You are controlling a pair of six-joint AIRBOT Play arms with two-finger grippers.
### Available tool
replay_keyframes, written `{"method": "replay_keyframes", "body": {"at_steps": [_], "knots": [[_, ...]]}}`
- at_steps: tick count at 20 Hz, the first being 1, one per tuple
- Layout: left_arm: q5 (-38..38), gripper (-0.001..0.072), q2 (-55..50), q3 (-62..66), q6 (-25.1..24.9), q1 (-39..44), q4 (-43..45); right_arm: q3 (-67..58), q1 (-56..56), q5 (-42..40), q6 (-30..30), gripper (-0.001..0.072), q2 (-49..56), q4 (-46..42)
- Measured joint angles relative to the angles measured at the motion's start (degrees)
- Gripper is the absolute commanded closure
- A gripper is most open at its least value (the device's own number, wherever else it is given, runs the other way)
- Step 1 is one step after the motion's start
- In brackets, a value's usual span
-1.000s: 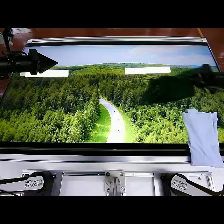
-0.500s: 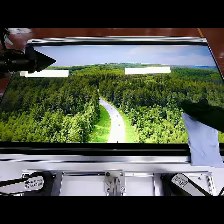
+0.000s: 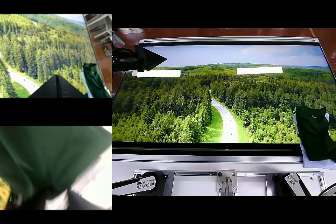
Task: Fold the shirts.
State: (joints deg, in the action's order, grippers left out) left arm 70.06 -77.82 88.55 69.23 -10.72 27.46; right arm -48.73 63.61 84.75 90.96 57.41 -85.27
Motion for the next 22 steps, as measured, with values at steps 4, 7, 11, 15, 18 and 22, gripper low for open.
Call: {"method": "replay_keyframes", "body": {"at_steps": [4, 7, 11, 15, 18, 22], "knots": [[0.1, 0.0672, 0.2, 0.0, 0.0, 1.0, 0.0, 1.2, 2.5, -1.9, 0.7, 0.0123, -2.2, 1.1], [0.0, 0.0673, 0.1, 0.3, 0.4, 2.9, 3.0, -6.3, 1.8, -3.0, -1.4, 0.0123, -2.7, 3.3], [1.1, 0.0652, -0.2, 1.4, 7.4, 12.3, 26.1, -15.7, -9.7, -7.8, -5.2, 0.0121, -3.3, 9.2], [7.2, 0.0052, -2.7, 1.8, 14.9, 24.1, 51.6, -17.4, -31.9, -10.0, -5.3, 0.0013, -0.4, 9.0], [12.6, 0.0061, -5.6, 1.9, 17.0, 28.5, 60.3, -17.4, -46.3, -9.8, -3.0, 0.0013, 4.9, 6.8], [15.5, 0.0061, -7.2, 1.9, 18.0, 30.5, 64.8, -17.4, -58.6, -9.3, -1.7, 0.0013, 10.2, 5.8]]}}
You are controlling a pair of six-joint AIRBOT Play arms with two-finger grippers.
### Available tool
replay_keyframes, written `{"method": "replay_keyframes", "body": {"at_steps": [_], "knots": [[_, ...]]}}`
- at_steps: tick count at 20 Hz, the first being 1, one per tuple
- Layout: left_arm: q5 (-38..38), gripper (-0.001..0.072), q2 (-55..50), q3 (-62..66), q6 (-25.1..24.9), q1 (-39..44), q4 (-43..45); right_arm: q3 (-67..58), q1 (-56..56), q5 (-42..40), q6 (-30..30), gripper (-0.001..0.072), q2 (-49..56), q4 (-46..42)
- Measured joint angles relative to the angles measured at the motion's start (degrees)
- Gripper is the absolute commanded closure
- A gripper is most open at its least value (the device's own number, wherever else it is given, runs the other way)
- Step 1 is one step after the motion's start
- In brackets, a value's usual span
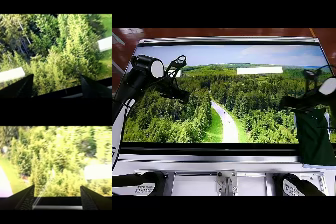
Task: Fold the shirts.
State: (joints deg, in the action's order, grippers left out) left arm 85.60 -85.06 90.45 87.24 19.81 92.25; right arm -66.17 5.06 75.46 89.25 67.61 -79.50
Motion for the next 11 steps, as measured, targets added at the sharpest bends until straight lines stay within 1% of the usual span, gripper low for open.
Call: {"method": "replay_keyframes", "body": {"at_steps": [5, 11], "knots": [[-0.3, 0.0061, -0.5, 0.0, 0.5, 0.7, 1.6, 0.0, -7.7, -0.4, 0.4, 0.0013, 2.1, -0.2], [-1.2, 0.0061, -0.6, 0.0, 0.5, 0.8, 2.1, 0.0, -9.7, -0.5, 0.5, 0.0013, 2.5, -0.2]]}}
